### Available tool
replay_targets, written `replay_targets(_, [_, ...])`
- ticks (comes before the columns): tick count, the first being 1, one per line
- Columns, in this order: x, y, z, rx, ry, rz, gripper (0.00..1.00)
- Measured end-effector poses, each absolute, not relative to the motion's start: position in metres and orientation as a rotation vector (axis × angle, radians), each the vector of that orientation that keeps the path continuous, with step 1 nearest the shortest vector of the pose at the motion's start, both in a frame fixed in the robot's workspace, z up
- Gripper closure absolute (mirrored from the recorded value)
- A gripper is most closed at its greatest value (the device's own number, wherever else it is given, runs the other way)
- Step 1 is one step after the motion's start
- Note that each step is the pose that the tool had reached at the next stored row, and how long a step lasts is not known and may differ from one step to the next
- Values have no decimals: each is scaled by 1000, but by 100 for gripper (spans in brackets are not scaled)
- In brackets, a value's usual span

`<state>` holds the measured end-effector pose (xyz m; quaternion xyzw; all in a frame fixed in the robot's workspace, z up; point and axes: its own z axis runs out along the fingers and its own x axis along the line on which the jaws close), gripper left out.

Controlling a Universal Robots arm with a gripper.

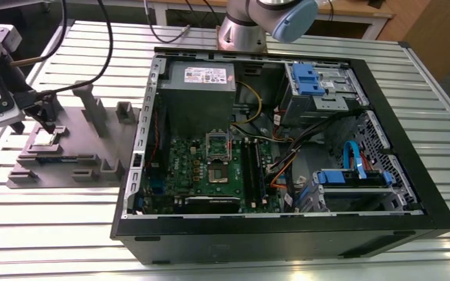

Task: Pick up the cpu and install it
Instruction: 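Pick up the cpu and move it towards the insertion slot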

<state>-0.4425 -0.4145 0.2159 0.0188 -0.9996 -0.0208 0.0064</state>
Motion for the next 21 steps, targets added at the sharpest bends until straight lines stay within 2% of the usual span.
replay_targets(21, [-443,-410,195,46,-3128,-66,39])
